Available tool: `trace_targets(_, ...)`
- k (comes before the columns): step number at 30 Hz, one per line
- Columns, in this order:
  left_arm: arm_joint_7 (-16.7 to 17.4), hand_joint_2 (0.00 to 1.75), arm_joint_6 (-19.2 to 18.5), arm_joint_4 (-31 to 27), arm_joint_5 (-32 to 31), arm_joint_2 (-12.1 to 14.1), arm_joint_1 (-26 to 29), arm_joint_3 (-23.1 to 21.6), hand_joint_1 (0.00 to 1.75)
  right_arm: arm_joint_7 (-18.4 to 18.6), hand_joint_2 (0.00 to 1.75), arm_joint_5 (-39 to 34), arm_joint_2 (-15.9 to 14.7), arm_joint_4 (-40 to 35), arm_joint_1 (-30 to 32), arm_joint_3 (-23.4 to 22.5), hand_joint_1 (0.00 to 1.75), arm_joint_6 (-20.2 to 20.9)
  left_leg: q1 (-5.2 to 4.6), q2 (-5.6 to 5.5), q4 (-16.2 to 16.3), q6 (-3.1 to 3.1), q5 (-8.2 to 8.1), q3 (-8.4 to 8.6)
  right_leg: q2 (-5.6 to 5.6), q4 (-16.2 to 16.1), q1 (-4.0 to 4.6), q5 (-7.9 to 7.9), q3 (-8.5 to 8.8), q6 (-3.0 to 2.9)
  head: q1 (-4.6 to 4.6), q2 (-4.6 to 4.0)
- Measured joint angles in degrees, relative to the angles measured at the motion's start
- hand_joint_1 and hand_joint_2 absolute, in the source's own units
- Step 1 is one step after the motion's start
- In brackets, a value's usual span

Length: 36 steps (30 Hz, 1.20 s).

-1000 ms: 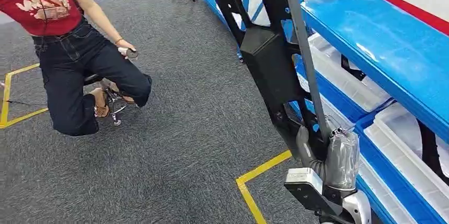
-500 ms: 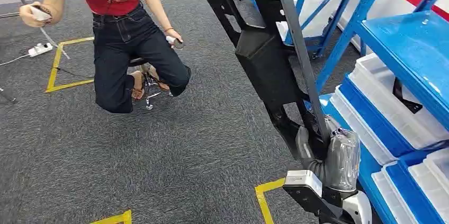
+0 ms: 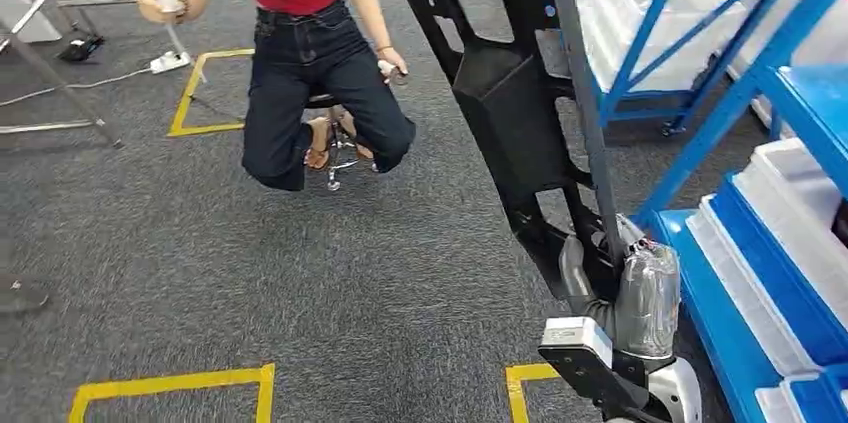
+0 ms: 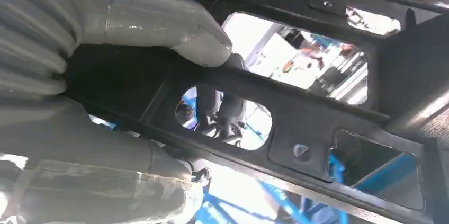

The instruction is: Take the parts from the cabinet and place them on the table.

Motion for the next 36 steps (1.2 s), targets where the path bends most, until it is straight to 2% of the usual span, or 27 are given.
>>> trace_targets(1,0.0,0.0,0.0,-0.1,-0.2,0.0,0.0,0.2,0.0,0.0,1.75,0.0,0.1,0.0,0.0,0.0,1.71,0.2,-0.04,1.54,-5.5,0.21,2.09,3.17,-0.64,0.0,0.0,-0.18,0.2,0.2,-0.02,0.0)
trace_targets(2,0.0,0.0,0.0,-0.3,-0.3,0.0,-0.1,0.3,0.0,0.0,1.75,-0.1,0.2,0.0,0.0,0.0,1.71,0.3,-0.27,4.51,-9.0,0.37,2.37,5.22,-1.12,0.0,0.24,-0.31,0.41,0.4,0.0,0.0)
trace_targets(3,0.0,0.0,-0.1,-0.3,-0.5,0.0,-0.3,0.4,0.0,0.0,1.75,-0.2,0.2,-0.1,0.0,-0.1,1.71,0.3,-0.8,4.03,-9.4,0.74,2.25,5.29,-1.78,0.1,0.98,-0.65,0.33,0.89,0.09,0.0)
trace_targets(6,0.0,0.0,-0.1,-0.4,-1.0,0.0,-0.1,1.1,0.0,-0.4,1.75,-0.2,0.4,-0.3,-0.1,-0.1,1.71,0.5,-1.48,1.84,-9.4,1.7,2.15,4.78,-3.67,-0.2,0.58,-0.81,0.88,1.54,0.28,0.0)
trace_targets(7,0.0,0.0,-0.1,-0.4,-1.1,0.0,0.0,1.3,0.0,-0.5,1.75,-0.2,0.5,-0.3,-0.2,-0.2,1.71,0.5,-1.21,0.98,-10.1,2.21,2.61,5.52,-4.12,-0.1,0.78,-1.15,0.92,1.95,0.28,0.0)
trace_targets(8,0.0,0.0,-0.1,-0.4,-1.1,-0.2,0.2,1.4,0.0,-0.5,1.75,-0.2,0.5,-0.4,-0.3,-0.2,1.71,0.5,-0.88,0.38,-10.4,2.53,2.79,5.64,-0.61,1.2,0.41,-1.83,0.54,2.05,0.39,0.0)
trace_targets(9,0.0,0.0,-0.1,-0.5,-1.2,-0.1,0.1,1.6,0.0,-0.6,1.75,-0.1,0.5,-0.4,-0.2,-0.2,1.71,0.5,-0.71,-0.16,-10.5,2.83,2.92,5.69,1.94,4.2,0.33,-3.49,-0.98,1.61,0.3,0.0)
trace_targets(11,0.0,0.0,-0.1,-0.6,-1.2,-0.1,-0.1,1.8,0.0,-0.6,1.75,-0.2,0.5,-0.4,-0.1,-0.2,1.71,0.7,-0.7,-1.73,-10.5,3.11,2.98,5.57,4.19,13.5,0.28,-7.01,-5.8,0.91,0.55,0.0)
trace_targets(12,0.0,0.0,-0.2,-0.7,-1.2,-0.2,-0.1,1.9,0.0,-0.6,1.75,0.0,0.5,-0.4,-0.1,-0.2,1.71,1.0,-0.74,-2.72,-10.4,3.12,2.99,5.53,4.5,17.2,0.3,-7.82,-7.91,1.01,0.59,0.0)
trace_targets(13,0.1,0.0,-0.2,-0.7,-1.3,-0.3,0.0,1.9,0.0,-0.5,1.75,0.1,0.5,-0.4,-0.1,-0.3,1.71,1.2,-0.75,-3.6,-10.4,3.13,3.0,5.54,4.67,17.9,0.32,-7.54,-8.59,1.33,0.55,0.0)
trace_targets(15,0.1,0.0,-0.2,-0.7,-1.6,-0.4,0.0,1.9,0.0,-0.5,1.75,0.1,0.5,-0.4,-0.2,-0.3,1.71,1.4,-0.67,-5.61,-10.3,3.09,3.02,5.71,5.09,11.7,0.21,-4.11,-6.13,2.52,0.59,0.0)
trace_targets(16,0.1,0.0,-0.3,-0.7,-1.6,-0.4,0.0,2.0,0.0,-0.5,1.75,0.1,0.5,-0.4,-0.2,-0.3,1.71,1.4,-0.55,-6.64,-10.3,2.96,2.97,5.88,6.18,5.6,-0.04,-1.44,-3.25,3.21,0.59,0.0)
trace_targets(17,0.1,0.0,-0.3,-0.7,-1.7,-0.5,0.0,2.0,0.0,-0.5,1.75,0.1,0.5,-0.4,-0.2,-0.3,1.71,1.4,-0.53,-7.33,-10.2,2.75,2.92,5.86,8.45,1.4,-0.41,0.15,-1.3,3.59,0.59,0.0)
trace_targets(18,0.1,0.0,-0.3,-0.7,-1.8,-0.4,0.1,2.1,0.0,-0.5,1.75,0.1,0.5,-0.4,-0.2,-0.3,1.71,1.4,-0.92,-8.16,-9.9,2.24,2.8,5.73,9.44,0.6,-0.09,0.11,-1.07,2.88,0.66,0.0)
trace_targets(21,0.0,0.0,-0.5,-0.7,-2.2,-0.4,0.6,2.5,0.0,-0.9,1.75,-1.0,0.5,-0.7,-0.2,-0.4,1.71,1.6,-0.52,-8.99,-10.4,1.44,3.23,5.25,7.94,0.5,0.26,0.51,-0.96,1.66,0.57,0.0)
trace_targets(22,0.0,0.0,-0.7,-0.7,-2.4,-0.3,0.9,2.6,0.0,-1.2,1.75,-1.9,0.6,-0.9,-0.1,-0.4,1.71,1.8,-0.52,-9.44,-10.2,1.24,3.2,5.12,7.46,0.3,-0.45,0.82,-0.92,1.18,0.59,0.0)
trace_targets(23,-0.1,0.0,-0.7,-0.7,-2.8,-0.4,1.0,2.7,0.0,-1.4,1.75,-2.3,0.7,-1.1,-0.2,-0.5,1.71,1.9,-0.72,-6.9,-9.4,1.05,2.42,4.87,7.12,0.3,-0.5,0.85,-0.8,1.11,0.57,0.0)
trace_targets(24,-0.2,0.0,-0.7,-0.7,-2.9,-0.6,0.9,2.8,0.0,-1.5,1.75,-2.4,0.9,-1.3,0.1,-0.5,1.71,2.0,-0.89,-3.73,-6.9,0.76,0.62,3.8,6.65,0.3,-0.47,0.82,-0.73,0.29,0.02,0.0)
trace_targets(25,-0.2,0.0,-0.8,-0.8,-3.3,-0.6,0.8,2.8,0.0,-1.6,1.75,-2.5,1.0,-1.4,0.4,-0.6,1.71,2.0,-0.68,-2.02,-2.9,0.5,-1.6,1.87,6.15,0.3,-0.31,0.72,-0.73,0.14,0.07,0.0)
trace_targets(27,-0.2,0.0,-0.8,-0.8,-4.0,-0.7,0.7,2.8,0.0,-1.6,1.75,-2.5,1.0,-1.4,0.7,-0.8,1.71,2.0,-0.39,-0.86,6.4,0.18,-5.38,-2.61,5.07,0.3,0.03,0.65,-0.8,0.03,0.07,0.0)
trace_targets(28,-0.2,0.0,-0.8,-0.8,-4.2,-0.8,0.7,2.8,0.0,-1.7,1.75,-2.6,1.0,-1.4,0.8,-0.9,1.71,1.9,-0.33,-0.79,8.0,0.13,-5.35,-3.42,4.7,0.3,0.08,0.64,-0.82,0.04,0.04,0.0)
trace_targets(29,-0.1,0.0,-0.8,-0.8,-4.4,-0.8,0.8,2.8,0.0,-1.7,1.75,-2.6,1.0,-1.4,0.9,-0.9,1.71,1.9,-0.3,-0.77,6.7,0.21,-4.12,-2.8,4.47,0.3,0.11,0.63,-0.8,0.03,0.04,0.0)
trace_targets(30,0.0,0.0,-0.8,-0.8,-4.5,-0.8,0.8,2.9,0.0,-1.8,1.75,-2.6,1.0,-1.4,0.9,-1.0,1.71,1.9,-0.3,-0.74,3.2,0.37,-2.05,-0.94,4.3,0.3,0.13,0.61,-0.74,0.03,0.04,0.0)
trace_targets(32,0.0,0.0,-0.8,-0.8,-4.7,-0.8,0.7,2.9,0.0,-1.9,1.75,-2.7,1.0,-1.4,0.9,-1.0,1.71,1.8,-0.41,-0.45,-7.8,1.14,2.48,5.29,4.09,0.3,0.15,0.57,-0.55,0.03,0.04,0.0)
trace_targets(33,0.0,0.0,-0.9,-0.8,-4.7,-0.7,0.6,2.9,0.0,-1.9,1.75,-2.9,1.0,-1.4,0.9,-1.0,1.71,1.7,-0.8,-0.03,-9.8,1.35,1.6,6.35,4.0,0.3,0.52,0.5,-0.69,0.17,0.07,0.0)
trace_targets(34,0.1,0.0,-1.2,-0.8,-4.9,-0.7,0.6,2.9,0.0,-1.9,1.75,-3.1,1.0,-1.4,0.9,-1.0,1.71,1.6,-1.01,-0.12,-9.9,1.51,1.88,6.08,3.92,0.4,0.75,0.46,-0.87,0.32,0.09,0.0)
trace_targets(36,0.1,0.0,-1.2,-0.7,-5.1,-0.7,0.7,2.9,0.0,-2.0,1.75,-3.2,1.0,-1.4,1.0,-1.0,1.71,1.5,-1.4,-0.26,-9.8,1.9,1.84,5.95,3.83,0.2,0.36,0.62,-0.9,0.94,0.09,0.0)
